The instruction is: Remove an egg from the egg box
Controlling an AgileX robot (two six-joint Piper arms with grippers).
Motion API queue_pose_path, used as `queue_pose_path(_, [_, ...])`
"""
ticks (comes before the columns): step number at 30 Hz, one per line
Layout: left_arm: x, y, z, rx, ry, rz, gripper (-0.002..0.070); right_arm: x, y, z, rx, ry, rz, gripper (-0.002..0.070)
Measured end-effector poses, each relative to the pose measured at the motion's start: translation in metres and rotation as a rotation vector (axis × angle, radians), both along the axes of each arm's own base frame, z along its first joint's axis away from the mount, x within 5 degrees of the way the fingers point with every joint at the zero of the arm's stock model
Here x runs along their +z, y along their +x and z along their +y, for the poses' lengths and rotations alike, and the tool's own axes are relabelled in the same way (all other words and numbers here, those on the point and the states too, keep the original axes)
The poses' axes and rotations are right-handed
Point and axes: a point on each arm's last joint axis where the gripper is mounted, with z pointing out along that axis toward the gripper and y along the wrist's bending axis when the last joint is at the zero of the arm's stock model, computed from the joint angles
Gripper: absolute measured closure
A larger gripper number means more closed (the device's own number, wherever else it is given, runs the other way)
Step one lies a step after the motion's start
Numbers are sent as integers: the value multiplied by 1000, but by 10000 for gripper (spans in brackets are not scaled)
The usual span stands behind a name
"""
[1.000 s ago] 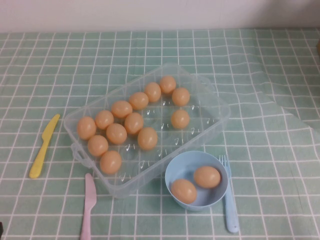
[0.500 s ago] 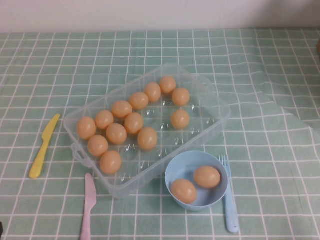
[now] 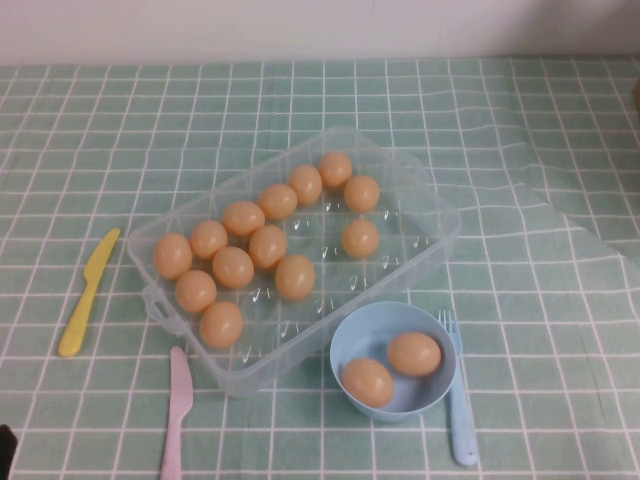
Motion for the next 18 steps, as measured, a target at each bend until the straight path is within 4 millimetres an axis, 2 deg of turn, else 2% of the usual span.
queue_pose_path(4, [8,1,-1,21,-207,-57,675,0,0,0,0,0,0,694])
queue_pose_path(7, [13,2,0,40,-290,-103,675,0,0,0,0,0,0,694])
queue_pose_path(16, [20,2,2,61,-341,-157,675,0,0,0,0,0,0,694])
queue_pose_path(18, [29,0,0,41,-351,-154,675,0,0,0,0,0,0,694])
